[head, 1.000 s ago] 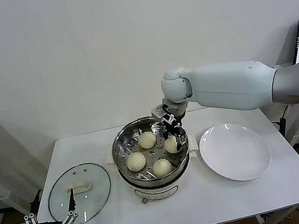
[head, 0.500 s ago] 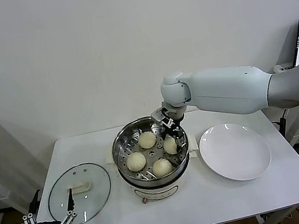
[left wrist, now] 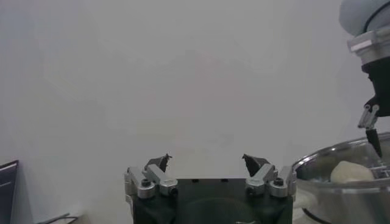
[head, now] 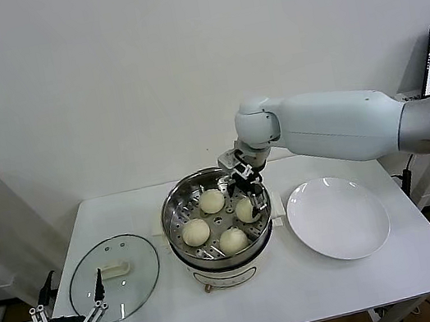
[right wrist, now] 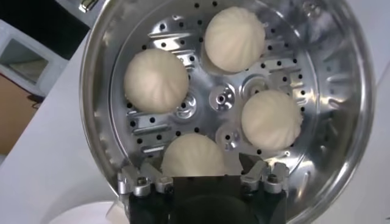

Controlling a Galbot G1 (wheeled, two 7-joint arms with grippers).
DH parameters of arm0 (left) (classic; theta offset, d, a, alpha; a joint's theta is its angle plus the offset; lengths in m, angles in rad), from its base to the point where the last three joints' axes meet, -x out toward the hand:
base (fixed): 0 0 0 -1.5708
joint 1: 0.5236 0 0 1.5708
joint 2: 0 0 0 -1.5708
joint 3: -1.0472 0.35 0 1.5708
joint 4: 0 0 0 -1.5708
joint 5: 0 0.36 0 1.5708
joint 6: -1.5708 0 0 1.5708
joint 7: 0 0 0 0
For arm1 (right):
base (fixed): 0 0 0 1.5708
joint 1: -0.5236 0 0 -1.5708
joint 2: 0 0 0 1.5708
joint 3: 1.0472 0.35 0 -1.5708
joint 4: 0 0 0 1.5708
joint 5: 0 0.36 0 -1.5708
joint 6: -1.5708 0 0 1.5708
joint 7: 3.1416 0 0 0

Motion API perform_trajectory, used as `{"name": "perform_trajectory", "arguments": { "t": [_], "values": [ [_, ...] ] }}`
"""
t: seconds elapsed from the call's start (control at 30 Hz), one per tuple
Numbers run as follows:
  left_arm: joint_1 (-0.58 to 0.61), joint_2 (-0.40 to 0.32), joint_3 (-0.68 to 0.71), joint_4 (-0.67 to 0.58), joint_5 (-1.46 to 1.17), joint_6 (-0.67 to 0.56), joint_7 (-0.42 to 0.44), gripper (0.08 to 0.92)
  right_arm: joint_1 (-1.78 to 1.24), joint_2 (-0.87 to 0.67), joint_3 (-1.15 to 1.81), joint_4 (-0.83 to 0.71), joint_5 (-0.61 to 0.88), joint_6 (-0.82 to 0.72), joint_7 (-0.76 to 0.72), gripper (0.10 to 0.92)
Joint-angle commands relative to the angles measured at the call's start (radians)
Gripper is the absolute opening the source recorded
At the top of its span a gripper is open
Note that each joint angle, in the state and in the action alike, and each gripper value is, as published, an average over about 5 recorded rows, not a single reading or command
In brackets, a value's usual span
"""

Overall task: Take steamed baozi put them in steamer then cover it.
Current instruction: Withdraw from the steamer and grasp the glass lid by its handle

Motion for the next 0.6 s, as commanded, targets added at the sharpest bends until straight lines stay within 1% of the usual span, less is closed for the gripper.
{"name": "perform_trajectory", "arguments": {
  "t": [0.03,0.13,0.17,0.23,0.33,0.47,0.6],
  "values": [
    [-0.015,0.007,-0.022,-0.001,0.029,0.005,-0.010,0.823,-0.081,-0.146,0.237,0.088,0.158,0.104,0.388,0.823],
    [-0.031,0.013,-0.033,-0.004,0.068,0.013,-0.023,0.823,-0.171,-0.197,0.327,0.118,0.185,0.189,0.744,0.823],
    [-0.036,0.015,-0.035,-0.004,0.087,0.015,-0.028,0.823,-0.206,-0.212,0.364,0.124,0.185,0.211,0.834,0.823],
    [-0.048,0.017,-0.040,-0.003,0.133,0.020,-0.041,0.823,-0.294,-0.238,0.456,0.136,0.181,0.243,0.989,0.823],
    [-0.069,0.020,-0.043,0.003,0.214,0.033,-0.070,0.823,-0.467,-0.275,0.611,0.163,0.192,0.276,1.162,0.823],
    [-0.096,0.029,-0.043,0.006,0.351,0.073,-0.132,0.823,-0.718,-0.284,0.843,0.154,0.169,0.368,1.303,0.823],
    [-0.122,0.051,-0.046,0.021,0.516,0.144,-0.215,0.823,-0.967,-0.249,1.106,0.131,0.095,0.444,1.333,0.823]
  ]
}}
